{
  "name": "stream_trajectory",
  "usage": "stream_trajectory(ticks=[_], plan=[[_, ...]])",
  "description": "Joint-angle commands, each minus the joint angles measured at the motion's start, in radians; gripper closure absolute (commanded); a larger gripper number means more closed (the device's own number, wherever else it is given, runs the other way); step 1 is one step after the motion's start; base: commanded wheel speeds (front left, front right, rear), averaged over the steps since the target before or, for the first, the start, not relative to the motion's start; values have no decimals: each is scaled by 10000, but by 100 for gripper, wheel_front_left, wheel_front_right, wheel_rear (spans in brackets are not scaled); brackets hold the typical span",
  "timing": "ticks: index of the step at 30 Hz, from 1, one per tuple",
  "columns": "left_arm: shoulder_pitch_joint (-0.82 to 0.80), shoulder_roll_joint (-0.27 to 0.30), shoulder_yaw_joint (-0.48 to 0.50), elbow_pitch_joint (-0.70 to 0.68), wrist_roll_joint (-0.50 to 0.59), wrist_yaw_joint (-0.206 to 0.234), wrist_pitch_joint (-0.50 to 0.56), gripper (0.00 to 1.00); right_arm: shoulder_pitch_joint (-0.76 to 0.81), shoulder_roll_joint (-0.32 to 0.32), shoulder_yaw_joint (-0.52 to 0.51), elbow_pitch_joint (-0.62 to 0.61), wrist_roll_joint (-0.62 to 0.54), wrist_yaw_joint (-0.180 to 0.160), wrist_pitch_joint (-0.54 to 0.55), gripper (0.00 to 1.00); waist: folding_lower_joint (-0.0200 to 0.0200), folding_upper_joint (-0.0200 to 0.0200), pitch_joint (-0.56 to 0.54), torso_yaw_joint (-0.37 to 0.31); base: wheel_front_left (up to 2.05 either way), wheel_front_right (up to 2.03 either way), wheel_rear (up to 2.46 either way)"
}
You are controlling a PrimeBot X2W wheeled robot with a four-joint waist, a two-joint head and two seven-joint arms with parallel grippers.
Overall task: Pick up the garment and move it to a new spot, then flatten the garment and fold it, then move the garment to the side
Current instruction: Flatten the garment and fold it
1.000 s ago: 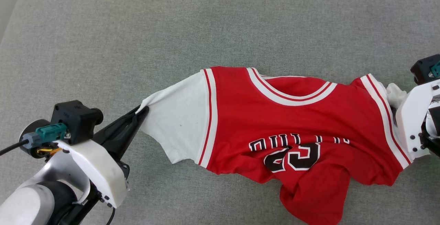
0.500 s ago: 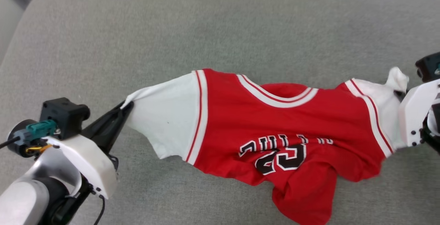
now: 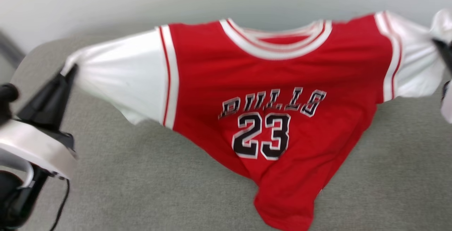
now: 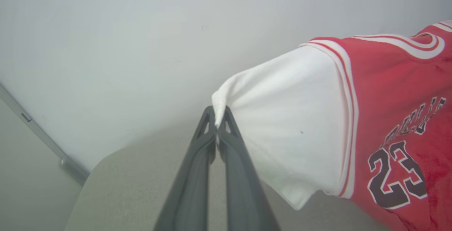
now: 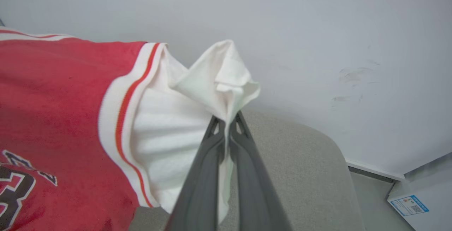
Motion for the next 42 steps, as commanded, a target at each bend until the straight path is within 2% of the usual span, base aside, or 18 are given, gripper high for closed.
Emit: stream_trajectory(ticks=[1, 12, 17, 20, 27, 34, 42], plan=[[-77, 79, 236, -143, 67, 141, -120, 100, -7, 17, -198, -285, -91, -15, -74, 100, 1, 0, -242, -233, 0, 0, 0], [-1125, 369, 1520, -876, 245, 760, -577, 100, -358, 746, -1546, -2544, 74, -15, 213, 100, 1, 0, -592, -576, 0, 0, 0], [-1764, 392, 1891, -894, 419, 961, -855, 100, -697, 908, -1930, -3090, -51, -15, 134, 100, 1, 0, -494, -654, 0, 0, 0], [-2242, 478, 1927, -761, 348, 937, -788, 100, -1115, 1017, -2148, -3222, -123, -15, -10, 100, 1, 0, -278, -696, 0, 0, 0], [-4162, 610, 1433, 272, 377, 513, -801, 100, -2856, 1398, -2288, -2608, -36, -15, -421, 100, 1, 0, 955, -776, 0, 0, 0], [-6982, 438, 702, 1898, 504, -118, -831, 100, -4902, 1296, -1769, -1528, -474, -15, -870, 100, 1, 0, 2622, -821, 0, 0, 0], [-11212, -283, -271, 4990, 1239, -803, -1393, 100, -8059, 1267, -1194, 631, -933, -17, -1669, 100, 1, 0, 4299, -744, 0, 0, 0]])
